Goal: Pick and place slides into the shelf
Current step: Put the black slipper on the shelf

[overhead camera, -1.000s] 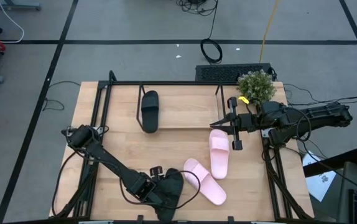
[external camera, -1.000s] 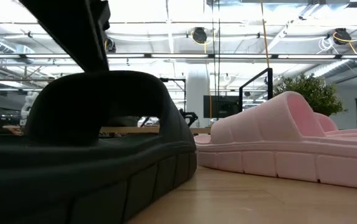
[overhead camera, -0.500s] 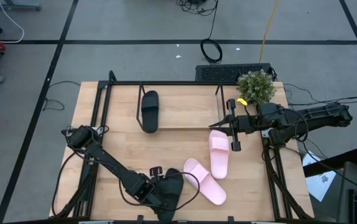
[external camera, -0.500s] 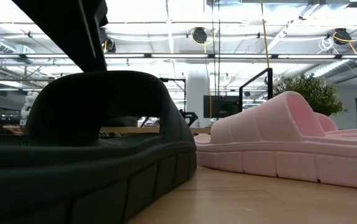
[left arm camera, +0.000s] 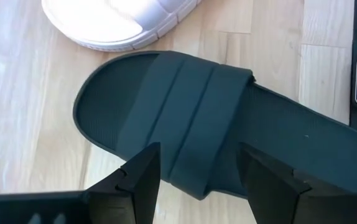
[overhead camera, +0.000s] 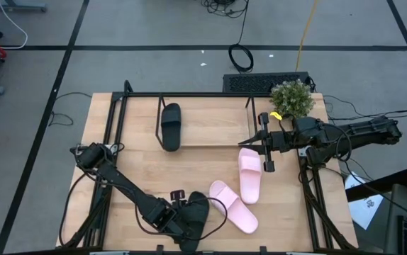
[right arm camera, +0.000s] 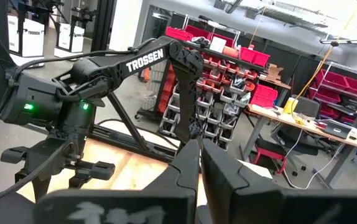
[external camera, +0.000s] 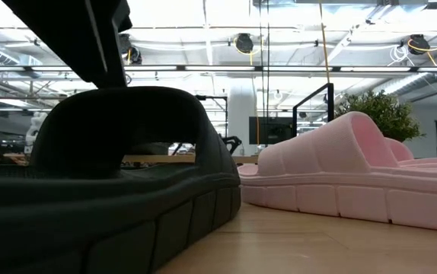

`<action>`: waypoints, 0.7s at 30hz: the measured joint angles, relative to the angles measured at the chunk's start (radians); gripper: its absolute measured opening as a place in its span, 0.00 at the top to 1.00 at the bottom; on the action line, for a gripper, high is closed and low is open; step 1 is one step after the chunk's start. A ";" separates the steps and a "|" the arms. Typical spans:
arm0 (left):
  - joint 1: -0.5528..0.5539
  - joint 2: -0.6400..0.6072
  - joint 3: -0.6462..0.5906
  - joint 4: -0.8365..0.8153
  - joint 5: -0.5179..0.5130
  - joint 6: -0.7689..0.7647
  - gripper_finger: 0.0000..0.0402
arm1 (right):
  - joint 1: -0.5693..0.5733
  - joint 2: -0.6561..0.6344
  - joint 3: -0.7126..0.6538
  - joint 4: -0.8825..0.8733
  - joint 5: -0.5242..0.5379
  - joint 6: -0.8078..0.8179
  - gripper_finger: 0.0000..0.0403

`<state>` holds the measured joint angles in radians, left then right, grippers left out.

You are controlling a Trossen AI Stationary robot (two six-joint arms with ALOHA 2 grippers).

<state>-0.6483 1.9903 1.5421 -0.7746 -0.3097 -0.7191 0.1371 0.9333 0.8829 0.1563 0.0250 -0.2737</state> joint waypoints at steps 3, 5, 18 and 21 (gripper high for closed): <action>0.000 0.019 0.001 0.012 0.021 -0.008 0.50 | 0.000 0.000 0.000 0.000 0.000 0.000 0.98; -0.002 0.031 0.000 0.014 0.019 -0.008 0.50 | 0.000 0.000 -0.001 -0.001 0.000 0.000 0.98; -0.003 0.040 0.001 -0.018 -0.053 -0.023 0.56 | 0.000 0.000 -0.001 -0.002 0.000 0.000 0.98; -0.003 0.040 0.001 -0.018 -0.055 -0.009 0.64 | 0.000 0.000 -0.001 -0.002 0.000 0.000 0.98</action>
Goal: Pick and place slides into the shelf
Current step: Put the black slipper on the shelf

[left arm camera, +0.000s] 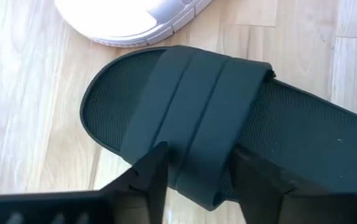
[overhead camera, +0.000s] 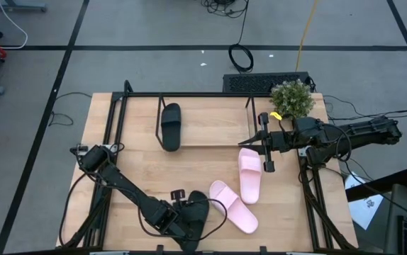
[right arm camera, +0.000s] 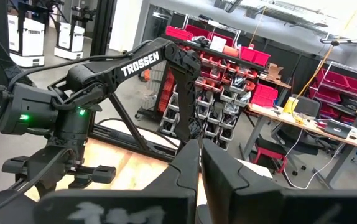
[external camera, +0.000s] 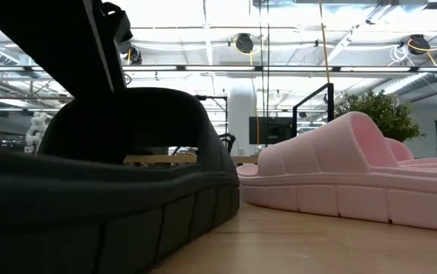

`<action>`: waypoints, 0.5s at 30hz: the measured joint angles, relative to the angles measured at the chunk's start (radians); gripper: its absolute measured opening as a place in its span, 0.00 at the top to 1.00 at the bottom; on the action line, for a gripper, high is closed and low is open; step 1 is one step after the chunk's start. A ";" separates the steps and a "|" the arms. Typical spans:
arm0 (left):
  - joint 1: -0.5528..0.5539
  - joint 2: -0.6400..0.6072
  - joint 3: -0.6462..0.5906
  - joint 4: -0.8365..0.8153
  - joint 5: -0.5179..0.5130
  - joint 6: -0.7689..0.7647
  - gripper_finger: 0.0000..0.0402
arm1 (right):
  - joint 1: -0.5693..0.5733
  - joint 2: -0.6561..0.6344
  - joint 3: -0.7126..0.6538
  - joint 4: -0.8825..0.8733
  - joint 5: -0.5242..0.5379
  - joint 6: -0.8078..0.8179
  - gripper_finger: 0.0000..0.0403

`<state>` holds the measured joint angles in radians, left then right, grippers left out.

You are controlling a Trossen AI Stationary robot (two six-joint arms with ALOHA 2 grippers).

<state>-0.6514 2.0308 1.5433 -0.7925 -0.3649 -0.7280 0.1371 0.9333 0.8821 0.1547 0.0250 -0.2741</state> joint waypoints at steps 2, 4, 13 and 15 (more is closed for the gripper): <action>0.000 0.000 0.000 0.000 0.001 0.000 0.69 | 0.000 0.000 0.000 0.000 0.000 0.000 0.98; -0.001 0.004 0.000 0.002 0.002 0.000 0.73 | 0.000 0.000 0.000 0.000 0.000 0.000 0.98; 0.001 0.028 0.002 0.020 -0.012 -0.017 0.84 | 0.000 0.000 0.000 -0.002 -0.002 0.000 0.98; 0.002 0.027 0.002 0.017 -0.027 -0.040 0.87 | 0.000 0.000 0.000 -0.002 -0.002 0.003 0.98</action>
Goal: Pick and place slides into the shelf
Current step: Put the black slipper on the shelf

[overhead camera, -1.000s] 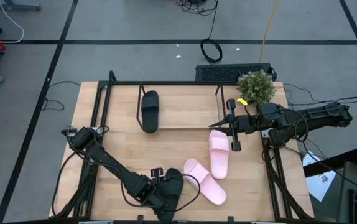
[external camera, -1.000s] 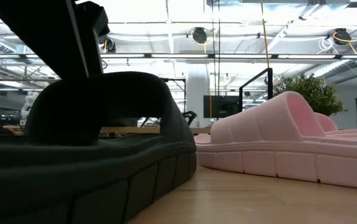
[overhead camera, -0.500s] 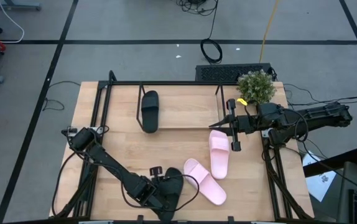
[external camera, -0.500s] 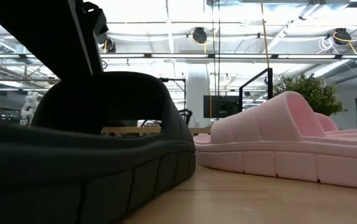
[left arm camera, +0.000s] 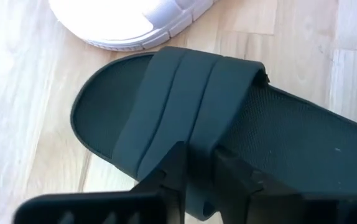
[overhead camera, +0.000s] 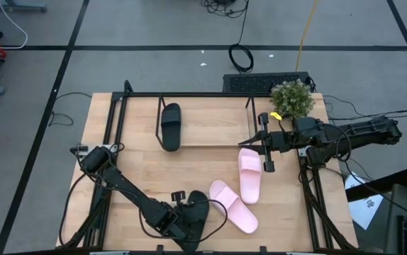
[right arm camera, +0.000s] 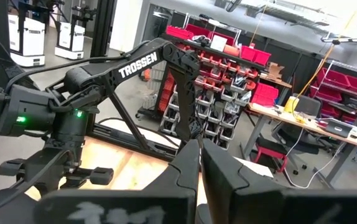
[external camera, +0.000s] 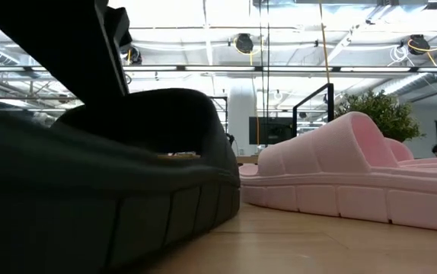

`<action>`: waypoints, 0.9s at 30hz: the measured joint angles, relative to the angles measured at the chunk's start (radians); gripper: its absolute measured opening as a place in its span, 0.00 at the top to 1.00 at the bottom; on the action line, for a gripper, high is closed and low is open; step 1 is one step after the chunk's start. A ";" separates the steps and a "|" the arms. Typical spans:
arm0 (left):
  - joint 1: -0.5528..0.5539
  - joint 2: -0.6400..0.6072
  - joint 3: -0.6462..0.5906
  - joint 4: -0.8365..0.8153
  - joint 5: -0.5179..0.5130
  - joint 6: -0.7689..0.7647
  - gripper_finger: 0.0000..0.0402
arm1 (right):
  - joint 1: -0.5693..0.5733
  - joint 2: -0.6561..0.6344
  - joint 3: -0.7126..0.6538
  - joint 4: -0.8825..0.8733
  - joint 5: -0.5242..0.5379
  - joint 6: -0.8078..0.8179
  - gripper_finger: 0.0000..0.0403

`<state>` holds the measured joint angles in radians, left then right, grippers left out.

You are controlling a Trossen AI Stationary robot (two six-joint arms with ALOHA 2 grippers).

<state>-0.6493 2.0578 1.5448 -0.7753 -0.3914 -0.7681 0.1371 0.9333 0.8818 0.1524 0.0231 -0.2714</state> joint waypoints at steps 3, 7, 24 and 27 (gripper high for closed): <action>0.000 -0.006 0.007 -0.009 -0.007 -0.004 0.94 | 0.000 0.000 0.000 0.000 -0.001 0.005 0.98; 0.001 -0.005 0.032 -0.042 -0.019 -0.035 0.99 | 0.000 0.000 0.000 0.000 -0.001 0.008 0.98; 0.002 -0.002 0.145 -0.283 -0.028 -0.133 1.00 | 0.000 0.000 0.000 0.000 -0.002 0.050 0.98; 0.002 -0.002 0.147 -0.280 -0.028 -0.132 1.00 | 0.000 0.000 0.000 0.000 -0.002 0.050 0.98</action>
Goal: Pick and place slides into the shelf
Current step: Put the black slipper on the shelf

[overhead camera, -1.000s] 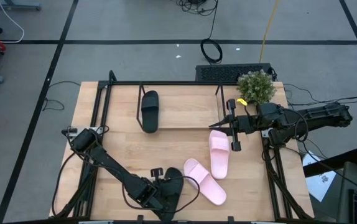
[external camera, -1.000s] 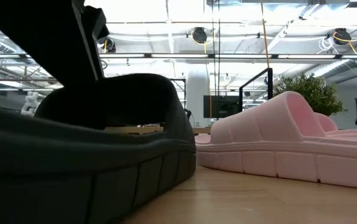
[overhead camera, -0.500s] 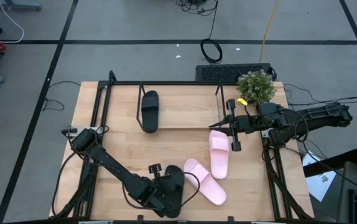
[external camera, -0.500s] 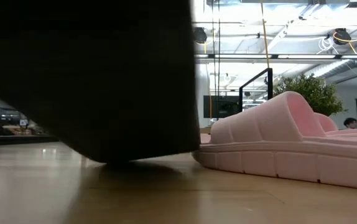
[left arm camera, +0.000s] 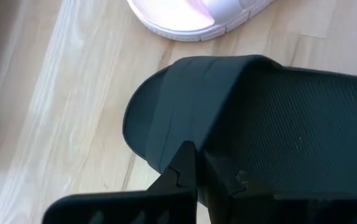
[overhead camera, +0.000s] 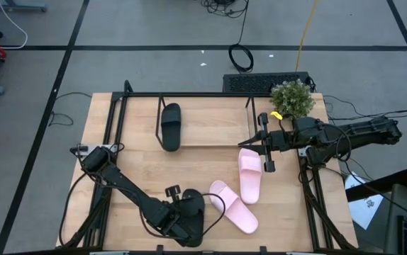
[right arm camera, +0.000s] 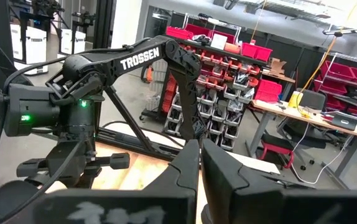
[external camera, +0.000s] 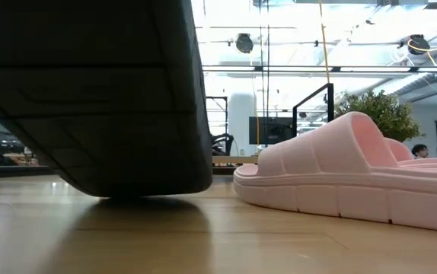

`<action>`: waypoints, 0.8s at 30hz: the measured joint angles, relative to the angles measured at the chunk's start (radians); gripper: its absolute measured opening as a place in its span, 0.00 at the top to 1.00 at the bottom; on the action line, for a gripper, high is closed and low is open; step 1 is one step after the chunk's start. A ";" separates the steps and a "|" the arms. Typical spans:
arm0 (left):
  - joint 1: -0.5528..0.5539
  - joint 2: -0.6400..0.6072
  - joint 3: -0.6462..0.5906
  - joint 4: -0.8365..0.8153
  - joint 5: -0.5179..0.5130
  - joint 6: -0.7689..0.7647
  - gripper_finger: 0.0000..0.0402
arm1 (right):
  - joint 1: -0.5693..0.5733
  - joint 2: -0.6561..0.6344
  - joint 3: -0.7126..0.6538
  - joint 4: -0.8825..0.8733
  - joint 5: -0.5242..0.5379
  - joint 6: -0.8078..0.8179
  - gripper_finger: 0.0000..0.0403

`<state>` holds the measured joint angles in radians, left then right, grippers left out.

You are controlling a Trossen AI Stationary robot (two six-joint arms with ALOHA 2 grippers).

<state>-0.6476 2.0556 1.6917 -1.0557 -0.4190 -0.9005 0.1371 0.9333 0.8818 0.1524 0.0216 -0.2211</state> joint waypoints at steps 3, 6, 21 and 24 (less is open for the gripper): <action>-0.001 0.000 0.000 0.002 0.007 0.000 1.00 | 0.000 0.000 0.000 0.000 0.000 0.000 0.98; -0.001 0.000 0.000 0.003 0.009 0.000 1.00 | 0.000 0.000 0.000 0.000 0.000 0.000 0.98; 0.000 -0.002 0.001 -0.002 -0.017 -0.012 1.00 | 0.001 0.000 0.000 0.000 0.000 0.000 0.98; 0.004 -0.002 0.007 -0.023 -0.018 -0.027 1.00 | 0.001 0.000 0.000 0.000 0.000 0.000 0.98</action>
<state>-0.6435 2.0539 1.6982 -1.0783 -0.4371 -0.9271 0.1383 0.9333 0.8818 0.1528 0.0212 -0.2207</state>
